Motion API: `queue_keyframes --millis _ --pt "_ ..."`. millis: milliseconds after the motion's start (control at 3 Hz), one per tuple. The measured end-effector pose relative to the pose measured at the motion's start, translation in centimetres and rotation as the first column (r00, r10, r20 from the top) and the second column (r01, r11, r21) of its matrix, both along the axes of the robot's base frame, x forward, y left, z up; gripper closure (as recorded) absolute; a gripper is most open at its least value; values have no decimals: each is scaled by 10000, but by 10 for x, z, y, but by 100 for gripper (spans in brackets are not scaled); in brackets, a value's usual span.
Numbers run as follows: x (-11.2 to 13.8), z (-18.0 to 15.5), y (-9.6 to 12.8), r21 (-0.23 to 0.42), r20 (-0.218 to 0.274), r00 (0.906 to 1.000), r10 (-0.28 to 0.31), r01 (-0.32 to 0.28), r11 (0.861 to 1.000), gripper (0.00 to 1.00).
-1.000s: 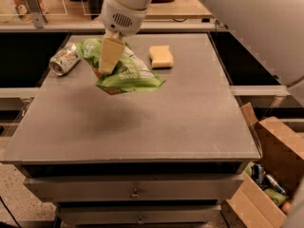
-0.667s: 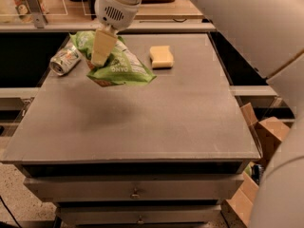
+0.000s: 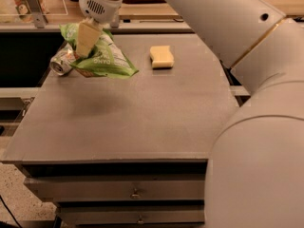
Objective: Move green rice chip bag near 7up can
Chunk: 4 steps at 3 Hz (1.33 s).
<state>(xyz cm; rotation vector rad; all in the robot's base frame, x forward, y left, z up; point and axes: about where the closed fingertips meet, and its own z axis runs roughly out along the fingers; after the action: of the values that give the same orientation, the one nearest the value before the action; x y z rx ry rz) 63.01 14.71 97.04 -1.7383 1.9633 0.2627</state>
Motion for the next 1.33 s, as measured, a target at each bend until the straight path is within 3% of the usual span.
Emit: queue_keyframes --millis 667,1000,1333 --pt "31 -16 23 51 -334 9979 -558 560 9984 100" --pt "39 -30 27 9 -686 9943 -811 814 9967 84" --pt "43 -40 36 39 -919 9912 -948 955 9954 59"
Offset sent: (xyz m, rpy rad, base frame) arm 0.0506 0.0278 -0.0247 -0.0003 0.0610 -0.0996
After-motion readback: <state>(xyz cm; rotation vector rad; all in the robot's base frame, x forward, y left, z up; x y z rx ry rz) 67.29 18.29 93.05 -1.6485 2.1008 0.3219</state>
